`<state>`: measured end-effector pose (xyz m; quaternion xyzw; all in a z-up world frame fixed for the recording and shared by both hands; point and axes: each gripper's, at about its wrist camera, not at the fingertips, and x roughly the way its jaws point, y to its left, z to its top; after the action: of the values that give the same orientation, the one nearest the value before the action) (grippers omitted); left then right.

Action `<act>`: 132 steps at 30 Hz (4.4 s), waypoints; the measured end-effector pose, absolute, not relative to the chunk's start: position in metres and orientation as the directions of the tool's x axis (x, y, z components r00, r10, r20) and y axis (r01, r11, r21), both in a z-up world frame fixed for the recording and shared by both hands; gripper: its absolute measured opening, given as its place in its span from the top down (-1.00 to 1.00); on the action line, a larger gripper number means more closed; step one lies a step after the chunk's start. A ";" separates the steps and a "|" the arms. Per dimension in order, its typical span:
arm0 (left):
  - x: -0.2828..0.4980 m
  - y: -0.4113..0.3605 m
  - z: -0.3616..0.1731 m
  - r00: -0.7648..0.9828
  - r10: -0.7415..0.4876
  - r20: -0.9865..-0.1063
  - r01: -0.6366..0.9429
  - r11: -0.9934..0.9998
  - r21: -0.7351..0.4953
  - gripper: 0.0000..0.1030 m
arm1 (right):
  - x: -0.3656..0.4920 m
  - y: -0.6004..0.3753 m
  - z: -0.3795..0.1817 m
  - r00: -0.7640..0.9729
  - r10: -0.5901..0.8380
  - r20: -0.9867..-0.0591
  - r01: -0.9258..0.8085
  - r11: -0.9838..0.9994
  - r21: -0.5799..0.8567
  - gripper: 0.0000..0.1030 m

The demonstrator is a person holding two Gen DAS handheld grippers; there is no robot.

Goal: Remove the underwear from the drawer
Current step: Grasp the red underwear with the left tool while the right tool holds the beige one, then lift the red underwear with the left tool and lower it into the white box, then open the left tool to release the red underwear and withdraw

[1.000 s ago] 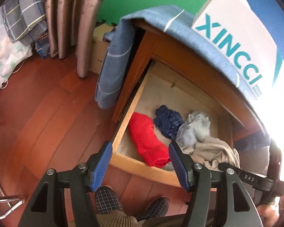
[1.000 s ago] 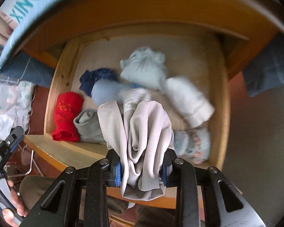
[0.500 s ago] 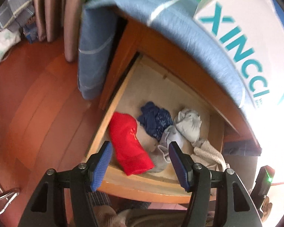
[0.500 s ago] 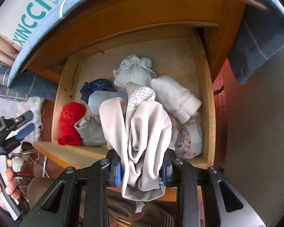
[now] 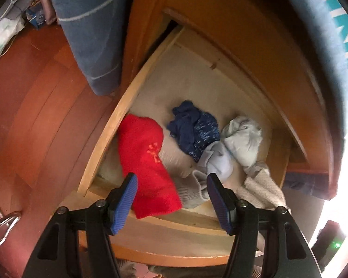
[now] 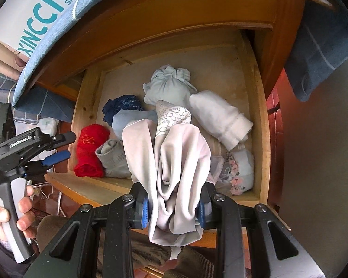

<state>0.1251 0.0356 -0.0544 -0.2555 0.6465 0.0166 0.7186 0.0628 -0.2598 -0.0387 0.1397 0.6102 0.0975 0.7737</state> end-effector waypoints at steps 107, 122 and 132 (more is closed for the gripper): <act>0.246 -0.067 0.209 0.603 -0.240 -0.761 0.260 0.961 -0.098 0.64 | 0.064 -0.265 -0.038 0.250 0.349 -0.903 0.039 0.928 0.370 0.43; 0.260 -0.073 0.176 0.543 -0.203 -0.815 0.180 0.976 -0.123 0.55 | 0.065 -0.265 -0.040 0.243 0.360 -0.901 0.035 0.925 0.379 0.43; 0.233 -0.068 0.191 0.575 -0.190 -0.795 0.209 0.974 -0.082 0.29 | 0.064 -0.263 -0.039 0.252 0.355 -0.900 0.033 0.927 0.375 0.43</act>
<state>0.2326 -0.0684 0.1912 0.0103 0.4468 -0.1125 0.8875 0.0639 -0.2632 -0.0386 0.1609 0.6026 0.1041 0.7747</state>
